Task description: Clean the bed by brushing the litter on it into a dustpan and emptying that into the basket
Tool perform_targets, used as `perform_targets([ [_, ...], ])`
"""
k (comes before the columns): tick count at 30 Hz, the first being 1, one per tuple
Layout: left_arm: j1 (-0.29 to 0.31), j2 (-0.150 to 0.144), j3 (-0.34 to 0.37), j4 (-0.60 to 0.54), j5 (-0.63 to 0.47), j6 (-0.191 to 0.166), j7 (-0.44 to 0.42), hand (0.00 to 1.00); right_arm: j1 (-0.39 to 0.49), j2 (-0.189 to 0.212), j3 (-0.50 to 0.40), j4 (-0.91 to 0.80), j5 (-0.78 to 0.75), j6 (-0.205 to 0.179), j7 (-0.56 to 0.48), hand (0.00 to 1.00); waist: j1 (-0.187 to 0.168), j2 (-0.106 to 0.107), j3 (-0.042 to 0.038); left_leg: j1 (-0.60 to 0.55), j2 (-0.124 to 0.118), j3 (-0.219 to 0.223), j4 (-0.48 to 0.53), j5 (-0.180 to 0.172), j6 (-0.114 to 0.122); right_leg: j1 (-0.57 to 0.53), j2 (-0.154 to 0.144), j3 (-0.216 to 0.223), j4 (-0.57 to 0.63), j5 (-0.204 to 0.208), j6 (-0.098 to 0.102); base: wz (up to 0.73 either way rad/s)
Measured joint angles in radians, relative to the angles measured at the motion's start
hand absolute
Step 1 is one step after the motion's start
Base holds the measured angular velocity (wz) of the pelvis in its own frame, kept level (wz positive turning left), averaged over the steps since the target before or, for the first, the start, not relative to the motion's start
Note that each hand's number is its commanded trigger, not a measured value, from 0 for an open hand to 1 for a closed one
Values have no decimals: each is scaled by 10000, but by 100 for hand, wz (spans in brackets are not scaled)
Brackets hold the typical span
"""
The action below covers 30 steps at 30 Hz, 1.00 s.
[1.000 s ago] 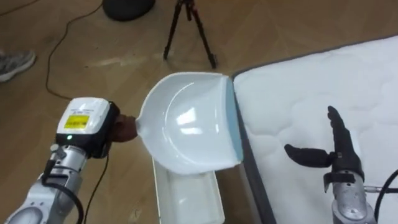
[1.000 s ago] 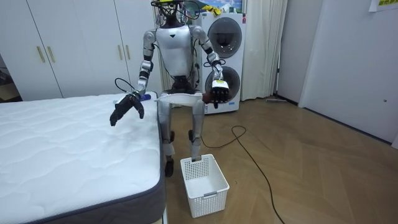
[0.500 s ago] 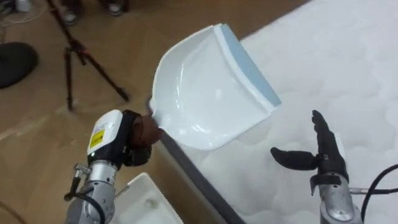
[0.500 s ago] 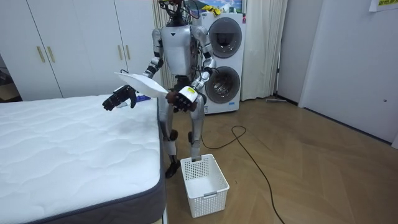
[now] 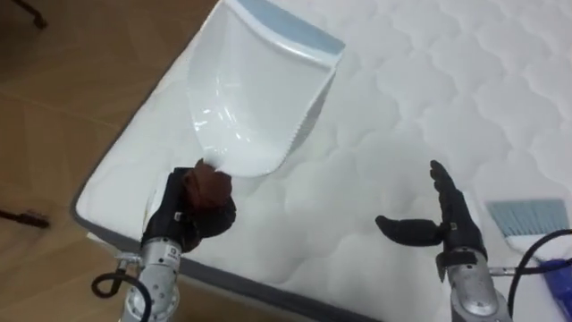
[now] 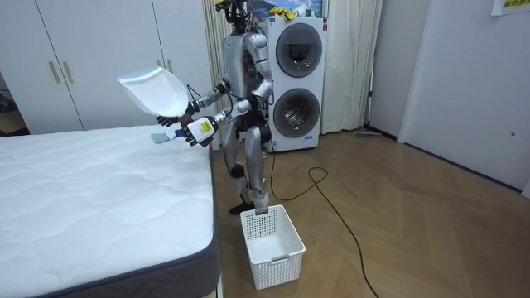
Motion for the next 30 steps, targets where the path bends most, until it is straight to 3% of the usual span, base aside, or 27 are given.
perform_targets([
  [3, 19, -100, -448, 18, -210, 166, 3, 100, 31, 192, -2, -254, 8, -7, -33, 0, -200, -39, -24, 248, 114, 34, -52, 8, -160, 146, 185, 139, -181, 42, -86, -10],
  [4, 32, -162, -611, 17, -208, 192, 2, 93, 84, 271, -2, -263, 4, -12, -33, 0, -209, -46, -97, 323, 180, 85, -48, -21, -241, 220, 265, 186, -257, 43, -144, -18],
  [7, 48, -280, -633, 27, -203, 192, 11, 6, 116, 394, -14, -303, -8, -12, -16, 0, -247, -46, -105, 512, 347, 264, -4, -15, -388, 307, 527, 481, -422, 122, -291, -34],
  [8, 56, -265, -593, 33, -195, 203, 11, 0, 140, 452, -71, -317, -41, -12, -2, 0, -252, -44, -104, 572, 398, 250, 16, -16, -448, 279, 641, 697, -426, 130, -353, -49],
  [9, 70, -262, -560, 30, -198, 208, 11, 0, 165, 493, -123, -322, -89, -12, 5, 0, -223, -29, -106, 594, 429, 192, 55, -37, -490, 266, 715, 792, -432, 123, -384, -67],
  [10, 134, -228, -533, 16, -208, 209, 16, 0, 247, 527, -168, -324, -91, -12, 9, 0, -75, 11, -120, 653, 449, -252, 140, -75, -552, 227, 887, 1095, -412, 131, -472, -103],
  [11, 284, -201, -457, -34, -198, 201, 19, 0, 272, 543, -181, -336, -101, -12, 64, 0, 145, 119, -187, 671, 392, -1151, 154, -146, -661, 104, 1071, 1429, -360, 160, -597, -111],
  [12, 334, -188, -419, -29, -198, 203, 20, 0, 271, 562, -187, -348, -118, -11, 90, 0, 196, 165, -198, 676, 338, -1560, 157, -153, -674, 74, 1162, 1590, -360, 180, -632, -111],
  [14, 547, -167, -210, -40, -215, 201, 32, 0, 293, 583, -180, -374, -238, -11, 256, 0, 288, 300, -179, 793, 217, -2922, 236, -174, -710, -34, 1512, 2370, -216, 205, -771, -97],
  [16, 768, -181, -142, -56, -303, 189, 62, 0, 305, 560, -179, -404, -261, -10, 324, 0, 418, 485, -207, 926, 172, -3446, 239, -176, -713, -26, 1751, 2954, -178, 216, -844, -95],
  [17, 841, -182, -145, -112, -321, 183, 62, 0, 304, 538, -178, -475, -253, -9, 339, 0, 460, 594, -173, 971, 173, -3633, 232, -176, -713, -47, 1898, 3291, -190, 258, -893, -88],
  [20, 868, -198, -145, -126, -316, 163, 61, 0, 317, 546, -192, -482, -256, -8, 615, 0, 447, 693, -187, 1174, 152, -4217, 74, -173, -717, -57, 2202, 3846, -171, 287, -957, -58],
  [24, 859, -184, -143, -137, -326, -27, 63, 0, 329, 567, -186, -485, -250, -9, 784, 0, 413, 685, -182, 1316, 149, -4547, 101, -153, -752, 13, 2319, 4109, -189, 334, -1033, -34],
  [28, 857, -151, -72, -148, -325, -70, 91, 0, 328, 583, -197, -486, -235, -8, 824, 0, 289, 521, -62, 1501, 119, -4676, -288, -137, -791, 46, 2352, 4235, -227, 335, -1028, -6],
  [30, 857, -144, 24, -172, -328, -71, 108, 0, 344, 586, -232, -499, -218, -7, 832, 0, 254, 499, -47, 1681, 145, -4668, -751, -124, -809, -45, 2426, 4176, -266, 346, -999, 4],
])
